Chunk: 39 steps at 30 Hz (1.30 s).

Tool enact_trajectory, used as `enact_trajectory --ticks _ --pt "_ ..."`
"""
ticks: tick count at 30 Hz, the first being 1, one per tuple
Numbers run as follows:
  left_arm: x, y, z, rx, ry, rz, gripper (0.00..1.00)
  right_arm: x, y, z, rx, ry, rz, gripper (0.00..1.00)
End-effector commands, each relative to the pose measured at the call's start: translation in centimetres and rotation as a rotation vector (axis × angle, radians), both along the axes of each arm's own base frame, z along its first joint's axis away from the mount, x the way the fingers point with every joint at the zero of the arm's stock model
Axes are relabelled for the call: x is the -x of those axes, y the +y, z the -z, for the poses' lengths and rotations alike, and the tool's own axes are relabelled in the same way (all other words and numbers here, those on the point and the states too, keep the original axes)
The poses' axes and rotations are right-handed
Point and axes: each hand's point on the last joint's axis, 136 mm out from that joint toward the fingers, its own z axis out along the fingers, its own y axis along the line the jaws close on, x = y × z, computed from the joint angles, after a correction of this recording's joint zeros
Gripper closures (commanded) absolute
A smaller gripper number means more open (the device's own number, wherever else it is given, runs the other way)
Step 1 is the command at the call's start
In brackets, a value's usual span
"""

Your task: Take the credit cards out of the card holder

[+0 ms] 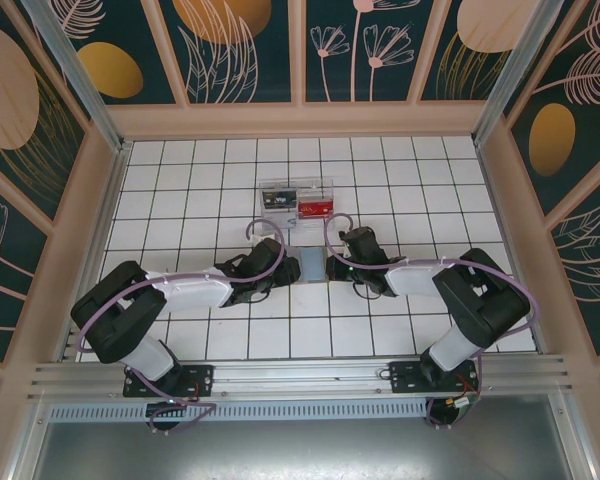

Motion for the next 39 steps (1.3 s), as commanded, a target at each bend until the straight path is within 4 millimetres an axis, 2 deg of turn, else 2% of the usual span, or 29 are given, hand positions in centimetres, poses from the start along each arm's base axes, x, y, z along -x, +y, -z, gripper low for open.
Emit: enact_trajectory --ticks 1,5,10,18,23,32,39 --pt "-0.2 -1.9 -1.2 0.063 -0.026 0.065 0.47 0.3 0.0 0.4 -0.002 0.026 -0.005 0.91" --pt "-0.2 -2.1 -0.9 0.062 -0.015 0.070 0.46 0.3 0.1 0.4 -0.002 0.026 -0.005 0.91" --pt "-0.2 -1.9 -1.0 0.054 -0.020 0.067 0.35 0.3 0.1 0.4 -0.003 0.026 -0.007 0.91" --pt "-0.4 -1.2 -1.1 0.017 -0.025 0.046 0.07 0.3 0.1 0.4 -0.002 0.026 -0.006 0.90" --pt "-0.5 -1.2 -1.3 0.007 -0.031 0.052 0.01 0.3 0.1 0.4 -0.002 0.026 -0.005 0.90" --pt "-1.1 0.0 -2.7 -0.059 -0.057 0.013 0.02 0.2 -0.1 0.3 0.001 0.018 0.000 0.89" --pt "-1.0 -0.3 -3.8 -0.037 -0.070 0.026 0.01 0.2 -0.1 0.1 0.000 0.016 0.003 0.87"
